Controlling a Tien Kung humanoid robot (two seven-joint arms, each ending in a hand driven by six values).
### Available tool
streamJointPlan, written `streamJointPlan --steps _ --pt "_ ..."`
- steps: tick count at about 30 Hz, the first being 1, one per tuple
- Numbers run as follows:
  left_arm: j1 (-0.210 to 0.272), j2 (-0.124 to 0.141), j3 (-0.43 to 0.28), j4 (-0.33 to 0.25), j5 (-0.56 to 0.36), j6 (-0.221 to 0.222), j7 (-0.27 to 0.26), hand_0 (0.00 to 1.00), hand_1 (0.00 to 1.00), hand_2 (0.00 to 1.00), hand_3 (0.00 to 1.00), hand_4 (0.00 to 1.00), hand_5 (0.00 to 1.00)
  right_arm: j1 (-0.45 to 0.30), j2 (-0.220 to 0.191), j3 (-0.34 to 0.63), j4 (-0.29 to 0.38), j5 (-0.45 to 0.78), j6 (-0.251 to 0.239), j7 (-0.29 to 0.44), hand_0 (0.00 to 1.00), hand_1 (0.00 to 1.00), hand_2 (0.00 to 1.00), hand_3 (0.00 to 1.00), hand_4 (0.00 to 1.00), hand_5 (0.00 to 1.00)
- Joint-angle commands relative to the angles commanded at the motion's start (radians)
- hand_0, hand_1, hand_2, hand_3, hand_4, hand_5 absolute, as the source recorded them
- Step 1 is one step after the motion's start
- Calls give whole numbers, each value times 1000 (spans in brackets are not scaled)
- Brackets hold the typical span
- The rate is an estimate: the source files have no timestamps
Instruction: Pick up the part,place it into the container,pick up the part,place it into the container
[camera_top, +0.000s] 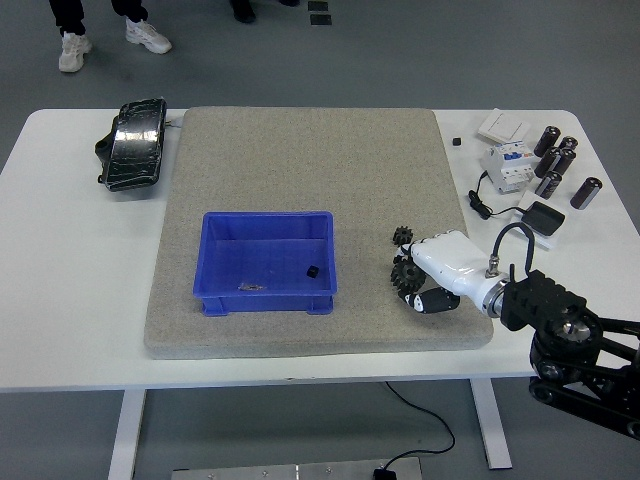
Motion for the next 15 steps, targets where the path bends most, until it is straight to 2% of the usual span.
streamJointPlan --steps 7,10,11,15 --pt "5 -3 -4 -2 8 4 4 686 678 636 601 641 385 -3 18 113 107 89 -48 4 252 339 437 548 431 2" --pt "7 -4 -5 -3 10 5 5 686 678 636 601 641 385 5 46 156 138 125 -74 5 252 339 437 548 431 2" --pt "7 -4 -5 -3 11 4 6 686 678 638 601 644 391 14 63 165 142 135 -91 6 285 353 440 544 440 2" --pt "8 -5 -7 -2 17 2 9 686 678 638 601 644 391 50 115 150 139 139 -135 4 285 353 440 544 440 2"
